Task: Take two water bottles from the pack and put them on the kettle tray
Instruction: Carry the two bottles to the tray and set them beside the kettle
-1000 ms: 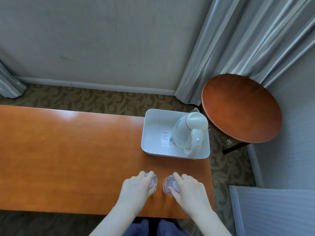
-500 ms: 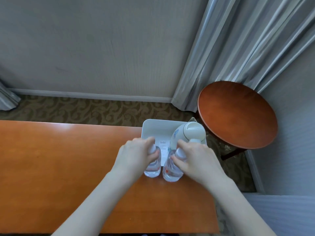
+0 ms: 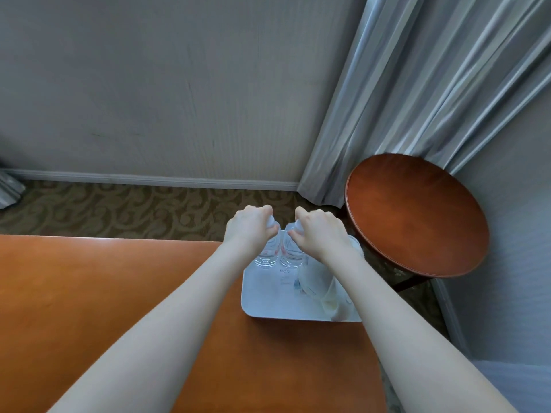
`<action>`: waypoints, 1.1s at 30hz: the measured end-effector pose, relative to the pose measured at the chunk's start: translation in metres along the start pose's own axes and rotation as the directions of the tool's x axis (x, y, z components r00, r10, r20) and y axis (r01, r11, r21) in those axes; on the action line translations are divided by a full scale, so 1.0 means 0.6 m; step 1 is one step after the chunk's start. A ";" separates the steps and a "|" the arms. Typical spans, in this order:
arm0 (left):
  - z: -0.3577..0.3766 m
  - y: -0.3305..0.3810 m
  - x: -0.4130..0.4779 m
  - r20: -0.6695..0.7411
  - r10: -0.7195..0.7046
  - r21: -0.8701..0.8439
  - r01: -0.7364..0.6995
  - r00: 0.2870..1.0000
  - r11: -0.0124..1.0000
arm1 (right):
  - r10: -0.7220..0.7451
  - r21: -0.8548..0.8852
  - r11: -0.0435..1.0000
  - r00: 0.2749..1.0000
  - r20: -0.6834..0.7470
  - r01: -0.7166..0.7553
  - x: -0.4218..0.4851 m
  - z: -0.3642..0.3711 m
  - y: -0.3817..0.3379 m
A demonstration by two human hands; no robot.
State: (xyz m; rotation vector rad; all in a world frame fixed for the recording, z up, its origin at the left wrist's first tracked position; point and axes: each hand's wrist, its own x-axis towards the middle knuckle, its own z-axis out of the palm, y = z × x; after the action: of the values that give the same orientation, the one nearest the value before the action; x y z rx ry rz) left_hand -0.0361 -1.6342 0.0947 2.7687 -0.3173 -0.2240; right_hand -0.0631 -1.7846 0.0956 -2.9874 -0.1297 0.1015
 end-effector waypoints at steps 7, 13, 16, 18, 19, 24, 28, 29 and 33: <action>0.035 -0.007 0.055 0.048 -0.015 0.028 0.013 0.999 1.000 | 0.014 0.010 1.000 0.999 0.045 -0.014 0.054 0.044 0.014; 0.052 -0.020 0.070 0.057 -0.020 0.031 0.018 0.998 0.999 | 0.034 0.012 0.999 0.994 0.108 -0.035 0.072 0.063 0.015; 0.064 -0.029 0.068 0.074 -0.029 0.038 0.026 0.997 0.999 | 0.043 0.021 0.999 0.992 0.115 -0.045 0.074 0.070 0.013; 0.070 -0.032 0.069 0.072 -0.029 0.035 0.027 0.997 0.999 | 0.043 0.016 0.999 0.992 0.120 -0.046 0.076 0.071 0.012; 0.072 -0.033 0.070 0.071 -0.026 0.039 0.024 0.997 0.999 | 0.041 0.010 0.999 0.991 0.129 -0.043 0.078 0.071 0.012; 0.066 -0.034 0.073 0.129 0.004 0.116 -0.019 0.992 0.993 | -0.007 -0.105 0.994 0.973 0.230 0.032 0.086 0.057 0.013; 0.041 -0.033 0.083 0.217 0.105 0.268 -0.162 0.971 0.950 | -0.131 -0.229 0.950 0.935 0.330 0.214 0.099 0.043 0.017; 0.033 -0.032 0.086 0.244 0.149 0.313 -0.223 0.958 0.923 | -0.172 -0.249 0.930 0.918 0.357 0.271 0.102 0.043 0.018; 0.012 -0.029 0.095 0.365 0.266 0.418 -0.413 0.892 0.809 | -0.257 -0.297 0.872 0.880 0.400 0.390 0.109 0.046 0.023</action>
State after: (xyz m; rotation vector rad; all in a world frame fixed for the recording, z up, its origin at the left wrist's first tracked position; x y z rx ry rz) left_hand 0.0208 -1.6347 0.0754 3.0847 -1.0837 -0.5247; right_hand 0.0009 -1.7883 0.0620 -3.2232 -0.7821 0.6368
